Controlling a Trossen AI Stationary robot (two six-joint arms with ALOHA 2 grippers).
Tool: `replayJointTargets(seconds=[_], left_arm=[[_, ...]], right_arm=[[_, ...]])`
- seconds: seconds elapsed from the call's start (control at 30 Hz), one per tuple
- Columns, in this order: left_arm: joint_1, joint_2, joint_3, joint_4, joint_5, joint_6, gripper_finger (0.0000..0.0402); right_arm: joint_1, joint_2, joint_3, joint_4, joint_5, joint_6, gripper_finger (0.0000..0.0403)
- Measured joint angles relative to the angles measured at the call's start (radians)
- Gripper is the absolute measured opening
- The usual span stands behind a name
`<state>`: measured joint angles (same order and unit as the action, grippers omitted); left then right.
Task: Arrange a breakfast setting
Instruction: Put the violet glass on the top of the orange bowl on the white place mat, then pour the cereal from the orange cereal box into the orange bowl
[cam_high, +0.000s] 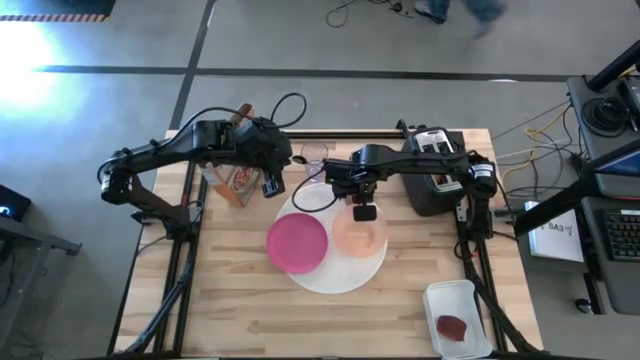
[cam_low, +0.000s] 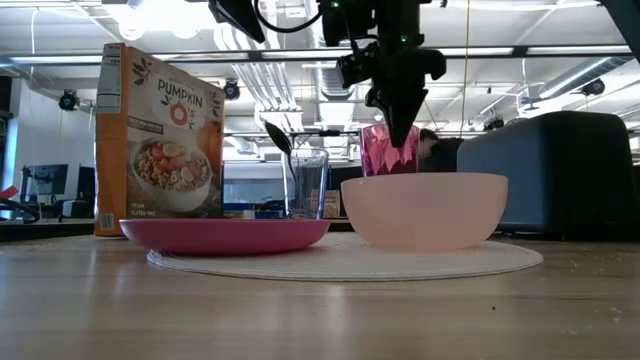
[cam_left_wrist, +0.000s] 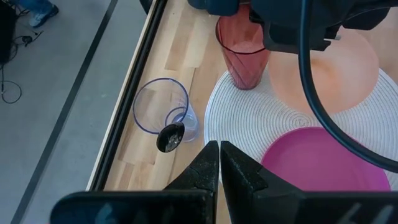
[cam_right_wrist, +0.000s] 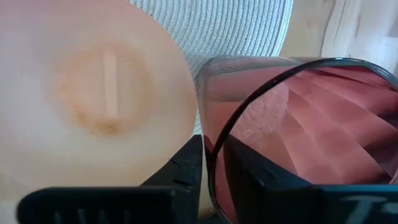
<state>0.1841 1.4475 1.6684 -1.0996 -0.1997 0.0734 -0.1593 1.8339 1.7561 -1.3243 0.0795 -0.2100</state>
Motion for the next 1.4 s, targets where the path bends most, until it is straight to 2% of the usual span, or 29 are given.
replayJointTargets(seconds=[0.17, 0.33, 0.53, 0.83, 0.97, 1.1, 1.23, 1.4], left_arm=[[0.000, 0.000, 0.000, 0.000, 0.000, 0.000, 0.0000], [0.000, 0.000, 0.000, -0.001, 0.000, -0.003, 0.0000], [0.000, 0.000, 0.000, -0.001, 0.000, -0.003, 0.0000], [0.000, 0.000, 0.000, -0.001, 0.000, -0.012, 0.0000], [0.000, 0.000, 0.000, -0.001, 0.000, -0.012, 0.0000], [0.000, 0.000, 0.000, -0.001, 0.000, -0.012, 0.0000], [0.000, 0.000, -0.001, -0.001, 0.001, -0.026, 0.0000], [0.000, 0.000, -0.002, -0.002, 0.008, -0.034, 0.0000]], right_arm=[[0.000, -0.012, 0.000, -0.001, 0.003, 0.009, 0.0091], [0.000, -0.023, 0.001, -0.003, 0.003, 0.011, 0.0104], [0.000, -0.026, 0.063, -0.008, 0.003, 0.008, 0.0101], [0.000, -0.029, 0.247, -0.081, 0.003, 0.063, 0.0090], [0.000, -0.061, 0.265, -0.098, 0.002, 0.076, 0.0086], [-0.003, -0.122, 0.218, -0.099, 0.001, 0.098, 0.0082], [-0.003, -0.218, 0.110, -0.069, 0.000, 0.146, 0.0083], [-0.002, -0.405, -0.139, 0.157, 0.000, 0.224, 0.0086]])
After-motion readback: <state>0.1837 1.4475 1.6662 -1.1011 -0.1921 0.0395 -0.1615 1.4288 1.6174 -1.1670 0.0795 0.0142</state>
